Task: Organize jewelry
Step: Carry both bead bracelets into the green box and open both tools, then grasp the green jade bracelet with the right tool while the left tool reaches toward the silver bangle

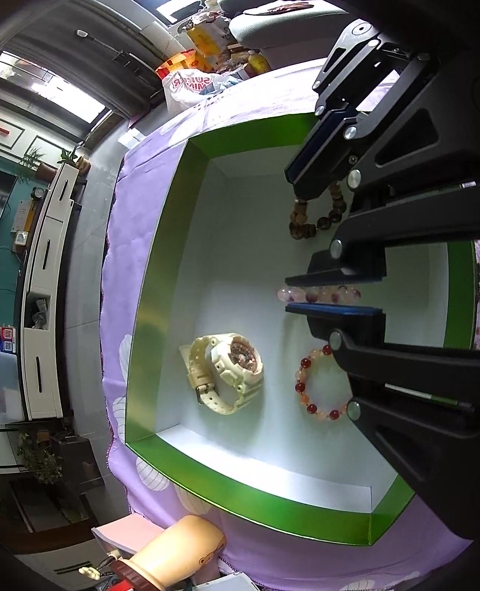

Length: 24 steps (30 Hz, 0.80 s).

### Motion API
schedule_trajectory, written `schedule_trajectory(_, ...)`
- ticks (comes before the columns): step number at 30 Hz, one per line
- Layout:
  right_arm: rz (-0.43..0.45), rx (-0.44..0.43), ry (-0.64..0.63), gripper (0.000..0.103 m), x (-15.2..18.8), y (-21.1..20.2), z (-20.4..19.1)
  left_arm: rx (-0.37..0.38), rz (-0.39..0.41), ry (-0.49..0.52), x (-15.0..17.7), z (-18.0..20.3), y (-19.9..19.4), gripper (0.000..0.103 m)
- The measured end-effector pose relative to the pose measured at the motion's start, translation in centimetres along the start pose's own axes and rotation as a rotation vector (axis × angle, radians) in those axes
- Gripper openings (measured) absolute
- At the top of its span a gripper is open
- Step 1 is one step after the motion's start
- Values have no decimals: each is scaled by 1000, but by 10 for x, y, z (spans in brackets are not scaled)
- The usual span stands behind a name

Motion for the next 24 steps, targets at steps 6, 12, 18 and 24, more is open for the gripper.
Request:
schedule_trajectory(6, 6, -6, 20, 18, 1, -6, 3, -10, 11, -14, 3, -3, -8, 26)
schedule_trajectory(12, 40, -55, -3, 18, 12, -37, 1, -44, 65, 5, 9, -3, -38, 47)
schedule_trajectory(18, 58, -129, -33, 20, 40, -76, -4, -104, 150, 100, 39, 7, -87, 68)
schedule_trajectory(24, 36, -166, -50, 30, 75, -103, -4, -85, 148, 138, 92, 16, -112, 75)
Point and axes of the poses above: each gripper's, at about its wrist camera, not at the fingertips, and y roughly the way its jaws point, z to its right, x to its underside, the point moved 4 cm from there along y, roughly the way its jaws point, and after that the axes turned 13 degrees about y, right-handed, at the moved point
